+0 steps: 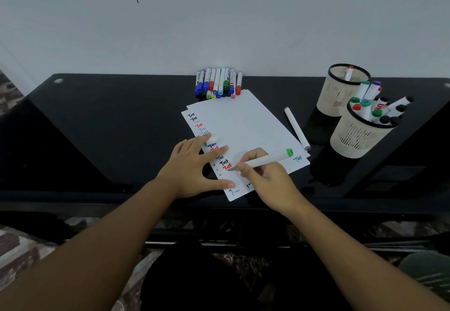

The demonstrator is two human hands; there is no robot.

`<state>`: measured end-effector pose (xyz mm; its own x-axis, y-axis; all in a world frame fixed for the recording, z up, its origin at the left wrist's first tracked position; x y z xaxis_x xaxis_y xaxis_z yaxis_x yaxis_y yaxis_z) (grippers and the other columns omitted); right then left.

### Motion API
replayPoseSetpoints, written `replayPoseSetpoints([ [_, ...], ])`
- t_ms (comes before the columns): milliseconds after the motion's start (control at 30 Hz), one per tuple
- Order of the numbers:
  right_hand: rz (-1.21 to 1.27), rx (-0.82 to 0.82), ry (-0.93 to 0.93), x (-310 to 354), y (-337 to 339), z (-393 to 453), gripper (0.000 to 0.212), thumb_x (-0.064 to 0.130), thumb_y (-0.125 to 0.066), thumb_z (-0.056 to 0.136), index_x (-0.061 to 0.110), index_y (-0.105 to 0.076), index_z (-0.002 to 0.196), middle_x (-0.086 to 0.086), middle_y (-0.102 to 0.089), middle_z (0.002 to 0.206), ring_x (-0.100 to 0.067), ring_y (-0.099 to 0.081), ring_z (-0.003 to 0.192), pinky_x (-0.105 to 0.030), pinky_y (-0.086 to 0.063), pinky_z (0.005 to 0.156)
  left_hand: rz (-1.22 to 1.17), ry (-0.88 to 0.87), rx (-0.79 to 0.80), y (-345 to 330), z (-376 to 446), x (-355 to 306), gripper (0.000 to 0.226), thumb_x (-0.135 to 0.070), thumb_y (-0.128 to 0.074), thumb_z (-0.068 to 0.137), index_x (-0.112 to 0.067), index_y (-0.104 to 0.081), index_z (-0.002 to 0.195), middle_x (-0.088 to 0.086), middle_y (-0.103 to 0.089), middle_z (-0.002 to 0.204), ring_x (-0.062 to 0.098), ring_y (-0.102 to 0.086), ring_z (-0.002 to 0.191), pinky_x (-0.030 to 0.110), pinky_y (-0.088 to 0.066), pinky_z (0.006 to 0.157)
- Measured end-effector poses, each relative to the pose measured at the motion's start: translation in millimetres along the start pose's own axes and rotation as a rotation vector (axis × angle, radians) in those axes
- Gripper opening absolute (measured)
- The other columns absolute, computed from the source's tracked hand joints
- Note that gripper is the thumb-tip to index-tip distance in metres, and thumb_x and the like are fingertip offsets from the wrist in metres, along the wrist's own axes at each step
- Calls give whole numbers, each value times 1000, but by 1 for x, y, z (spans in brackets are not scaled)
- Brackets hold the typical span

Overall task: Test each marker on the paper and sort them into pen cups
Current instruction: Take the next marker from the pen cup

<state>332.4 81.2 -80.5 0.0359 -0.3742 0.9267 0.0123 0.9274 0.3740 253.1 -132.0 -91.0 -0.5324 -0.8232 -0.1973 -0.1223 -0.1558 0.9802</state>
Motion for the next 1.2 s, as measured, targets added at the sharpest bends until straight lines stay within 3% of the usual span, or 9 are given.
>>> replayPoseSetpoints([
  [233, -106, 30, 35, -2, -2, 3, 6, 41, -59, 103, 35, -59, 101, 9, -71, 90, -10, -66, 88, -43, -55, 84, -4, 0, 14, 0, 0, 0, 96, -102, -31, 70, -59, -14, 154, -8, 0, 169, 19, 0, 154, 52, -5, 125],
  [667, -220, 28, 82, -5, -4, 4, 12, 47, -57, 102, 35, -57, 103, 8, -67, 88, -11, -61, 80, -29, -50, 69, -21, 3, 2, 0, -1, -1, 96, -103, -31, 68, -60, -17, 153, -8, -1, 169, 19, -1, 154, 50, -3, 126],
  [800, -194, 17, 55, -7, -4, 4, 10, 46, -57, 103, 35, -58, 102, 11, -68, 88, -10, -63, 83, -31, -53, 75, -20, 9, 18, 0, -2, -1, 96, -102, -31, 68, -60, -16, 153, -8, 0, 169, 19, 0, 154, 51, -3, 126],
  [1100, -197, 59, 64, -4, 0, 1, 12, 45, -55, 104, 34, -53, 99, 4, -65, 82, -9, -57, 71, -31, -48, 69, -16, 6, 19, 0, -2, -1, 95, -100, -35, 70, -59, -16, 154, -8, 0, 169, 20, 0, 154, 51, -3, 126],
  [1200, -108, 8, 47, -4, -1, 2, 9, 42, -57, 103, 35, -56, 99, 4, -68, 85, -11, -63, 78, -40, -54, 76, -15, 8, 24, 1, -1, -1, 95, -100, -35, 70, -59, -16, 154, -8, 1, 169, 20, 1, 154, 51, -3, 126],
])
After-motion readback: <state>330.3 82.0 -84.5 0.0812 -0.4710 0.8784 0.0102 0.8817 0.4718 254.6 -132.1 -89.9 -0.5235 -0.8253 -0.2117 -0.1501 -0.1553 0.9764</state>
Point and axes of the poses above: each hand's wrist, its own z-axis towards the middle knuckle, its own y-axis out of the back of the hand, x = y × z, the point moved 2 cm from there along z, towards the middle knuckle
